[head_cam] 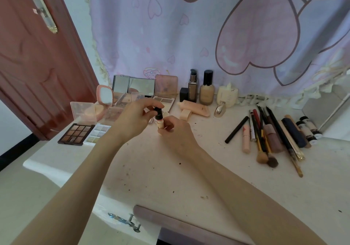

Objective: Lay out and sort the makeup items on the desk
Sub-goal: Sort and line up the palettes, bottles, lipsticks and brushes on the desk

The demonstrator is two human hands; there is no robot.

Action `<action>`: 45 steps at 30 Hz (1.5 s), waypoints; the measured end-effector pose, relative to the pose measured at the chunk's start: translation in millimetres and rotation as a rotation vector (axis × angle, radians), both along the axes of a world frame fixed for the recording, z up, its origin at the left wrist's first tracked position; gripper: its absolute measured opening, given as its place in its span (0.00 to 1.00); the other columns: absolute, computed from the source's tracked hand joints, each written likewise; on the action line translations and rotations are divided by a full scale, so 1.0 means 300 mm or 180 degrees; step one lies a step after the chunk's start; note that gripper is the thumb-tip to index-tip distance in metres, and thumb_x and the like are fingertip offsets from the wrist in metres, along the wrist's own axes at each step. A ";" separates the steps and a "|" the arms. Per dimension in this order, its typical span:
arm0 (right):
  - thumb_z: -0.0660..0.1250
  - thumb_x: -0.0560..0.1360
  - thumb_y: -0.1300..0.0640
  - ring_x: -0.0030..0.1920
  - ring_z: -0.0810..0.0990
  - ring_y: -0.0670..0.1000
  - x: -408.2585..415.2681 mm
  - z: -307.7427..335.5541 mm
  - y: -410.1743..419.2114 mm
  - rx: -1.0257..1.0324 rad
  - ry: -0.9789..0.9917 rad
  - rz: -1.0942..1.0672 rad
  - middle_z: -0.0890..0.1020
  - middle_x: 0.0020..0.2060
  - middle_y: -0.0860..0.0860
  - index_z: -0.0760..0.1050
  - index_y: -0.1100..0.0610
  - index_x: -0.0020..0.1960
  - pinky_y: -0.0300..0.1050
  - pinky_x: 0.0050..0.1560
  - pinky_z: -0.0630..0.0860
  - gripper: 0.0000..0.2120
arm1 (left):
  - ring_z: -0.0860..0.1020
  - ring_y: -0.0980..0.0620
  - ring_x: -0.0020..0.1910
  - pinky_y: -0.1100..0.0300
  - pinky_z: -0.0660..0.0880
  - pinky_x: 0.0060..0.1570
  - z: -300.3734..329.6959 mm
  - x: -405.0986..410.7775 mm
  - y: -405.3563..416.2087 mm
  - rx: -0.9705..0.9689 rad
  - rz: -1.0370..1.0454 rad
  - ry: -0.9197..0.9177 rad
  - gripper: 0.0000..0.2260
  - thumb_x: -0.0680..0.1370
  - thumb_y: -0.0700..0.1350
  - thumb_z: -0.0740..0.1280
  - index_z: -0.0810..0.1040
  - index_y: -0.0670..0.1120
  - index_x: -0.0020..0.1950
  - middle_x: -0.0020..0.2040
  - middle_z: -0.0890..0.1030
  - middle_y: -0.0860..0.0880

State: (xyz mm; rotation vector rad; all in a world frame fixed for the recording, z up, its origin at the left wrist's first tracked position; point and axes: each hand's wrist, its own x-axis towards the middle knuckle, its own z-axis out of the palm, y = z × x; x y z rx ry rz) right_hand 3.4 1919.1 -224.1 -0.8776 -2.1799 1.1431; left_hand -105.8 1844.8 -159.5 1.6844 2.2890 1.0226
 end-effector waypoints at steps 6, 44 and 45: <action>0.66 0.74 0.58 0.48 0.75 0.48 -0.003 -0.002 -0.001 0.0083 -0.0071 0.0000 0.80 0.49 0.50 0.75 0.56 0.57 0.44 0.54 0.72 0.11 | 0.72 0.64 0.39 0.80 0.65 0.40 0.001 0.002 0.004 -0.0005 -0.0040 0.0059 0.12 0.77 0.34 0.63 0.80 0.46 0.55 0.47 0.77 0.52; 0.63 0.75 0.50 0.63 0.67 0.55 0.717 0.050 0.219 0.0999 -0.1833 -0.1666 0.73 0.57 0.52 0.70 0.55 0.60 0.53 0.62 0.65 0.17 | 0.57 0.56 0.70 0.60 0.53 0.68 -0.256 0.570 0.213 -0.0284 -0.1017 0.0867 0.20 0.81 0.54 0.53 0.61 0.53 0.73 0.71 0.64 0.55; 0.62 0.75 0.51 0.63 0.67 0.55 0.714 0.052 0.214 0.1048 -0.1924 -0.1683 0.73 0.57 0.53 0.70 0.56 0.60 0.52 0.61 0.65 0.16 | 0.58 0.56 0.70 0.60 0.53 0.68 -0.256 0.570 0.209 -0.0290 -0.1026 0.0879 0.20 0.81 0.54 0.53 0.61 0.53 0.73 0.71 0.64 0.55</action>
